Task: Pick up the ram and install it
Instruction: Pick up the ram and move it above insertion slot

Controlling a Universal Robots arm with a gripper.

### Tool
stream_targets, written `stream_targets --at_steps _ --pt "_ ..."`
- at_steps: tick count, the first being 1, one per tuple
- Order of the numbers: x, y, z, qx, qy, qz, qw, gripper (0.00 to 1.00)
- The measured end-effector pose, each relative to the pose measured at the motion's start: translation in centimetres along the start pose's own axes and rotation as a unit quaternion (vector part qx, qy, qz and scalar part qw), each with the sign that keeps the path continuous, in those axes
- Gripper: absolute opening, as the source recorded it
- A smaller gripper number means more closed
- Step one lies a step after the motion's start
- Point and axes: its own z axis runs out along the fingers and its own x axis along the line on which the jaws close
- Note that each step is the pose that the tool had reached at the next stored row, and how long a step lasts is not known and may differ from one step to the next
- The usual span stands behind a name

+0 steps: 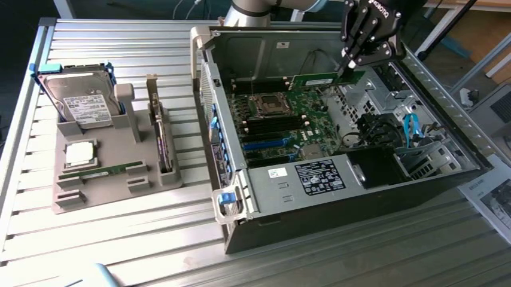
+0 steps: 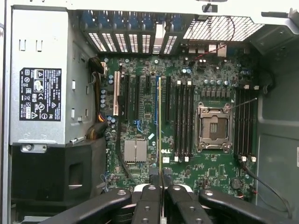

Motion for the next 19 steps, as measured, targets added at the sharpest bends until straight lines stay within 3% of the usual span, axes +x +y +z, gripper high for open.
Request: stream_targets --at_steps 9,16,19 --pt "0.1 -0.08 2.13 0.0 0.0 0.0 1.0 0.12" --pt "0.1 -0.08 2.26 0.0 0.0 0.0 1.0 0.12" --pt "-0.4 -0.1 2.34 0.0 0.0 0.0 1.0 0.12"
